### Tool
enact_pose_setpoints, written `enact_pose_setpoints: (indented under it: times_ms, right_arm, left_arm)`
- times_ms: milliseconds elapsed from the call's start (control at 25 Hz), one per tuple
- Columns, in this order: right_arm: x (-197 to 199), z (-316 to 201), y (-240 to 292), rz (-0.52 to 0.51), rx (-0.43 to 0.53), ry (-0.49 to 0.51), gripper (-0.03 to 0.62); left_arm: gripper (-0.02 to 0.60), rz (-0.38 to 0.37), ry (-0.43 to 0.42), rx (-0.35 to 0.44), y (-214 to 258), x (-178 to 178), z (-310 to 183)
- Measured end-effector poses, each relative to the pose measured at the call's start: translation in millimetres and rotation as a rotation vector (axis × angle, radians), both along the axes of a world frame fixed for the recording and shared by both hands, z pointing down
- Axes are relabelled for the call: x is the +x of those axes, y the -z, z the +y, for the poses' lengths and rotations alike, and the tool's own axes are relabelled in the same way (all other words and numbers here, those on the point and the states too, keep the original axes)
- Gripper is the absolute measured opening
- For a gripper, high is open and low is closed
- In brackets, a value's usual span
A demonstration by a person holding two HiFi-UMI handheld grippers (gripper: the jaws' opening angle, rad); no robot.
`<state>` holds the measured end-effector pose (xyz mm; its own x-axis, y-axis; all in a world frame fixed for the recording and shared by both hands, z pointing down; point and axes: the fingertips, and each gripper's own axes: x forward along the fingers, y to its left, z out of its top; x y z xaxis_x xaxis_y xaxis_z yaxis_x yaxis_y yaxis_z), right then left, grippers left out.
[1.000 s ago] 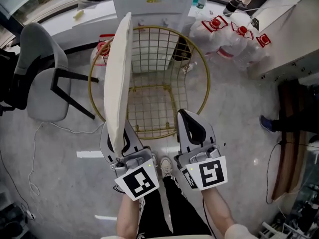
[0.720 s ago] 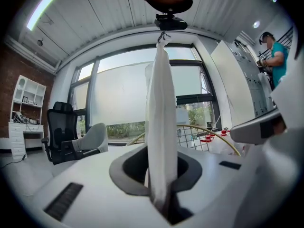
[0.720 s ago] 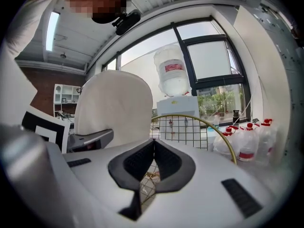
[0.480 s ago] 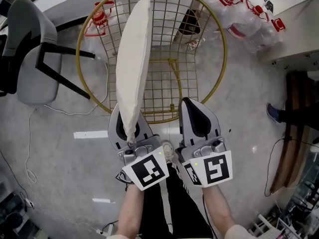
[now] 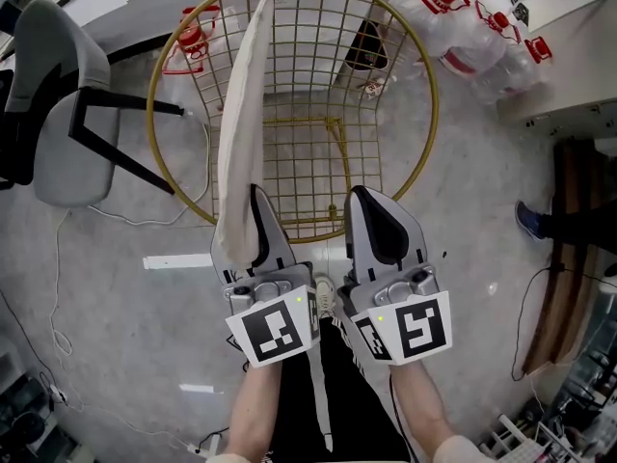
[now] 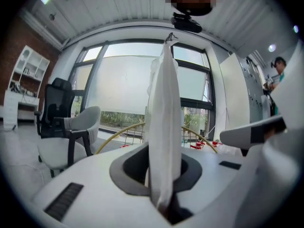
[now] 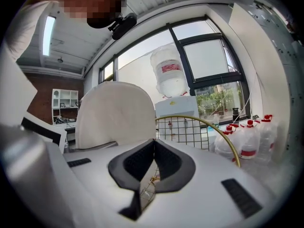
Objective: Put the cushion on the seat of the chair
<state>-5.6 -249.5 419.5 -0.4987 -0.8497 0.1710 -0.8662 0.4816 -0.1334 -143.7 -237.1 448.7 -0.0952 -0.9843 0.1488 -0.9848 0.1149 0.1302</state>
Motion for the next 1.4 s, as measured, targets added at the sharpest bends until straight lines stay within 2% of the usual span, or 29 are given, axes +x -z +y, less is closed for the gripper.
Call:
enact_pose_setpoints:
  times_ms: [80, 280, 440, 640, 720, 880, 1040, 1200, 1400]
  right_arm:
    - [0.5, -2.6, 3.7, -0.020, 0.002, -0.001, 0.014]
    - [5.5, -3.3, -2.1, -0.110, -0.048, -0.002, 0.014]
    - [12.8, 0.2, -15.5, -0.143, -0.104, -0.010, 0.014]
    - [20.4, 1.7, -29.2, -0.143, -0.144, -0.014, 0.014]
    - [21.7, 0.9, -33.9, -0.142, -0.153, -0.013, 0.014]
    - [22.1, -0.2, -45.7, -0.136, -0.168, -0.005, 0.014]
    - [20.1, -1.6, -61.9, -0.129, -0.190, -0.001, 0.014]
    - [16.0, 0.0, -79.0, -0.093, -0.215, 0.007, 0.014]
    - [8.6, 1.2, -87.7, -0.106, -0.234, 0.017, 0.014]
  left_arm:
    - [0.051, 0.105, -0.018, 0.025, 1.3, -0.1, -3.9]
    - [0.051, 0.463, -0.063, 0.046, -13.2, 4.7, -12.0]
    - [0.051, 0.708, -0.080, 0.059, -31.0, 8.9, -12.3]
    - [0.051, 1.084, -0.049, 0.096, -62.9, 13.1, -13.0]
    - [0.051, 1.196, -0.042, 0.095, -76.2, 17.2, -14.3]
    - [0.051, 1.357, -0.020, 0.085, -102.9, 22.2, -13.9]
    - [0.051, 1.500, 0.006, 0.112, -125.2, 22.2, -13.7]
    - [0.051, 1.584, 0.028, 0.125, -141.5, 22.4, -11.1]
    - [0.051, 1.646, 0.072, 0.133, -162.0, 21.2, -10.8]
